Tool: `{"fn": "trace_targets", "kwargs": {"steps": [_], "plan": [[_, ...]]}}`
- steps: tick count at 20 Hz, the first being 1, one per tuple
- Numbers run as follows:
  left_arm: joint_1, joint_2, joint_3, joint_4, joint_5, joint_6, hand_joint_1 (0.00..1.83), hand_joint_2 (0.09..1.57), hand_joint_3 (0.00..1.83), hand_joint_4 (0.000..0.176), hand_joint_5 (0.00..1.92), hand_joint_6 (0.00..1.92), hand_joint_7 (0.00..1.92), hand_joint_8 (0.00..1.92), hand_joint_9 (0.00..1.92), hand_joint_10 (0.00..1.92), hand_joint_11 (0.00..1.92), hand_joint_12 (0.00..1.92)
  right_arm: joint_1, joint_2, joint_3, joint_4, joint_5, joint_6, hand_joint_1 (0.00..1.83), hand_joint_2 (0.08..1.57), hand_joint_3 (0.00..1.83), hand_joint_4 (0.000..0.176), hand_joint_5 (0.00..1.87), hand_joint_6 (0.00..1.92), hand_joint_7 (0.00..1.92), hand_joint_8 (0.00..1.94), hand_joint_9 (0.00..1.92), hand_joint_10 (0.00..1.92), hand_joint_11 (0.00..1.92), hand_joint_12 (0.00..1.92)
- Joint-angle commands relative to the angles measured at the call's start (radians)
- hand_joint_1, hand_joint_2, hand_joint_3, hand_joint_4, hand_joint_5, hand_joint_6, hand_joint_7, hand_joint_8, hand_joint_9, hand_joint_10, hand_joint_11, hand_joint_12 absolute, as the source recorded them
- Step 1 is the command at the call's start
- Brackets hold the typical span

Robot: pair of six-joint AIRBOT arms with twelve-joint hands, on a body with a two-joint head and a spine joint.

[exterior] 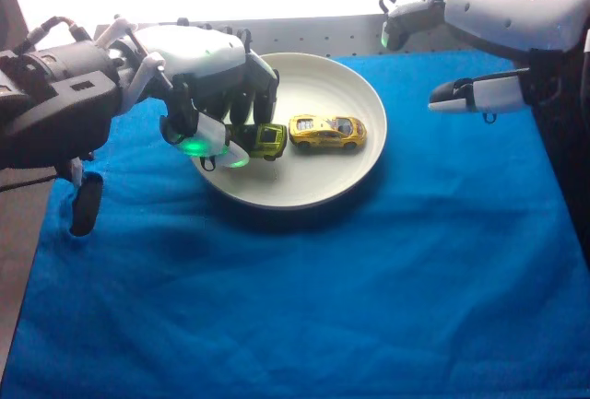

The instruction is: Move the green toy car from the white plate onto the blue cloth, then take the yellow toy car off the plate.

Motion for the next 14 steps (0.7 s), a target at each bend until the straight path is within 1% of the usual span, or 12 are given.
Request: {"fn": "trace_targets", "kwargs": {"steps": [1, 3, 5, 6, 7, 8, 9, 10, 11, 12, 13, 14], "plan": [[-0.005, 0.009, -0.005, -0.005, -0.133, 0.000, 1.34, 1.23, 0.00, 0.000, 0.70, 1.22, 0.77, 1.37, 0.72, 1.58, 0.56, 1.81, 0.008, 0.002, -0.001, 0.012, 0.117, 0.000, 0.94, 1.04, 0.00, 0.000, 0.58, 0.64, 0.63, 0.55, 0.50, 1.06, 0.30, 1.72], [-0.005, 0.035, -0.034, -0.005, -0.162, 0.000, 1.34, 1.24, 0.00, 0.000, 0.70, 1.20, 0.74, 1.43, 0.69, 1.63, 0.55, 1.85, 0.008, 0.003, -0.001, 0.012, 0.119, 0.000, 0.93, 1.04, 0.00, 0.000, 0.58, 0.62, 0.63, 0.54, 0.51, 1.06, 0.33, 1.72], [0.000, 0.074, -0.079, -0.003, -0.201, 0.001, 1.34, 1.24, 0.00, 0.000, 0.68, 1.25, 0.76, 1.41, 0.71, 1.60, 0.60, 1.84, 0.008, 0.004, -0.001, 0.012, 0.119, 0.000, 0.90, 1.05, 0.00, 0.000, 0.58, 0.62, 0.63, 0.53, 0.52, 1.06, 0.33, 1.73], [0.008, 0.112, -0.121, 0.004, -0.228, 0.001, 1.33, 1.24, 0.00, 0.000, 0.73, 1.17, 0.75, 1.44, 0.65, 1.66, 0.52, 1.90, 0.008, 0.004, -0.001, 0.012, 0.119, 0.000, 0.90, 1.05, 0.00, 0.000, 0.58, 0.61, 0.63, 0.53, 0.52, 1.05, 0.33, 1.73], [0.013, 0.134, -0.144, 0.011, -0.242, 0.001, 1.34, 1.23, 0.00, 0.000, 0.77, 1.14, 0.77, 1.41, 0.67, 1.62, 0.50, 1.90, 0.007, 0.005, -0.001, 0.012, 0.119, 0.000, 0.90, 1.05, 0.00, 0.000, 0.58, 0.60, 0.64, 0.50, 0.54, 1.03, 0.35, 1.73], [0.026, 0.180, -0.191, 0.024, -0.268, 0.001, 1.34, 1.20, 0.00, 0.000, 0.78, 1.16, 0.88, 1.25, 0.72, 1.51, 0.31, 1.87, 0.004, 0.005, -0.001, 0.014, 0.119, 0.000, 0.89, 1.06, 0.00, 0.000, 0.60, 0.57, 0.67, 0.48, 0.56, 1.03, 0.36, 1.74], [0.033, 0.203, -0.213, 0.030, -0.279, 0.001, 1.34, 1.20, 0.00, 0.000, 0.78, 1.16, 0.88, 1.25, 0.72, 1.51, 0.31, 1.87, 0.003, 0.006, -0.001, 0.017, 0.119, 0.000, 0.89, 1.06, 0.00, 0.000, 0.60, 0.57, 0.67, 0.48, 0.56, 1.03, 0.36, 1.74], [0.045, 0.233, -0.247, 0.039, -0.293, 0.001, 1.35, 1.19, 0.00, 0.000, 0.77, 1.16, 0.87, 1.24, 0.78, 1.49, 0.50, 1.81, 0.000, 0.007, -0.001, 0.019, 0.120, 0.000, 0.89, 1.06, 0.00, 0.000, 0.61, 0.54, 0.68, 0.44, 0.56, 1.00, 0.35, 1.72], [0.058, 0.262, -0.278, 0.050, -0.303, 0.001, 1.35, 1.18, 0.00, 0.000, 0.78, 1.12, 0.88, 1.23, 0.82, 1.45, 0.59, 1.76, -0.002, 0.008, -0.001, 0.021, 0.120, 0.000, 0.89, 1.06, 0.00, 0.000, 0.62, 0.52, 0.69, 0.42, 0.56, 1.00, 0.36, 1.71], [0.077, 0.292, -0.309, 0.056, -0.314, 0.001, 1.24, 1.19, 0.00, 0.000, 0.79, 1.13, 0.88, 1.33, 0.79, 1.40, 0.63, 1.75, -0.003, 0.009, -0.001, 0.023, 0.120, 0.000, 0.89, 1.06, 0.00, 0.000, 0.62, 0.51, 0.69, 0.40, 0.55, 1.00, 0.34, 1.72], [0.098, 0.315, -0.336, 0.057, -0.325, 0.001, 1.21, 1.19, 0.00, 0.000, 0.81, 1.11, 0.87, 1.37, 0.76, 1.38, 0.53, 1.79, -0.004, 0.009, 0.000, 0.026, 0.120, 0.000, 0.90, 1.06, 0.00, 0.000, 0.62, 0.50, 0.69, 0.40, 0.54, 1.00, 0.33, 1.72], [0.128, 0.344, -0.368, 0.057, -0.336, 0.001, 1.22, 1.18, 0.00, 0.000, 0.83, 1.07, 0.92, 1.32, 0.79, 1.36, 0.47, 1.79, -0.004, 0.009, 0.000, 0.027, 0.119, 0.000, 0.92, 1.06, 0.00, 0.000, 0.61, 0.49, 0.69, 0.39, 0.52, 1.01, 0.30, 1.73]]}}
